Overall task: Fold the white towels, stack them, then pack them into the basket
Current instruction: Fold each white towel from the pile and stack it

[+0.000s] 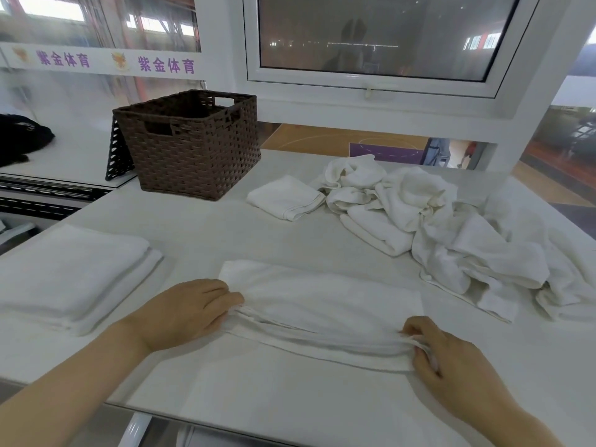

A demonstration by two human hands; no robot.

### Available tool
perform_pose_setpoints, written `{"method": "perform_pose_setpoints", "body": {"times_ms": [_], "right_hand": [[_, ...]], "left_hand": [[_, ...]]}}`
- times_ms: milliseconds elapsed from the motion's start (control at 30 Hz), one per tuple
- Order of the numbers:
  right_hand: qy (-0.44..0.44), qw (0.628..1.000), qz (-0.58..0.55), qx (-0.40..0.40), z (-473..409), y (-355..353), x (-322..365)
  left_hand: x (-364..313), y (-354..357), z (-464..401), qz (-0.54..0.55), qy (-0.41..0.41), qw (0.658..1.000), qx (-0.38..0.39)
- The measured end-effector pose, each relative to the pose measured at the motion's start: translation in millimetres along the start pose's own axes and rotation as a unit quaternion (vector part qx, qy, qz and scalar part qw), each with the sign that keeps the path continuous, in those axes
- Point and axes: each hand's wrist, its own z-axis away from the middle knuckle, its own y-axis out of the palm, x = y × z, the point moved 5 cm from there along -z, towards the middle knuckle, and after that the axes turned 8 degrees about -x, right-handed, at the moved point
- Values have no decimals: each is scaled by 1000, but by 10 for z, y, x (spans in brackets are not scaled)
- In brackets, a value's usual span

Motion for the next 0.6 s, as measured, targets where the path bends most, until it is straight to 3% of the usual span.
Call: {"method": "perform_pose_setpoints", "body": {"times_ms": [100, 167, 300, 433, 600], "right_hand": [[29, 999, -20, -25, 37, 6, -22], [-16, 998, -6, -58, 55, -6, -1], [-84, 995, 21, -46, 52, -18, 21], [-97, 995, 15, -35, 34, -21, 12], [-105, 993, 23, -45, -21, 10, -61]], "left_hand": [[13, -6, -36, 57, -100, 991, 65], [32, 61, 21, 122, -144, 978, 91], [102, 222, 158, 7, -28, 993, 111], [39, 214, 104, 14, 20, 993, 120], [101, 252, 1, 12, -78, 991, 106]]}}
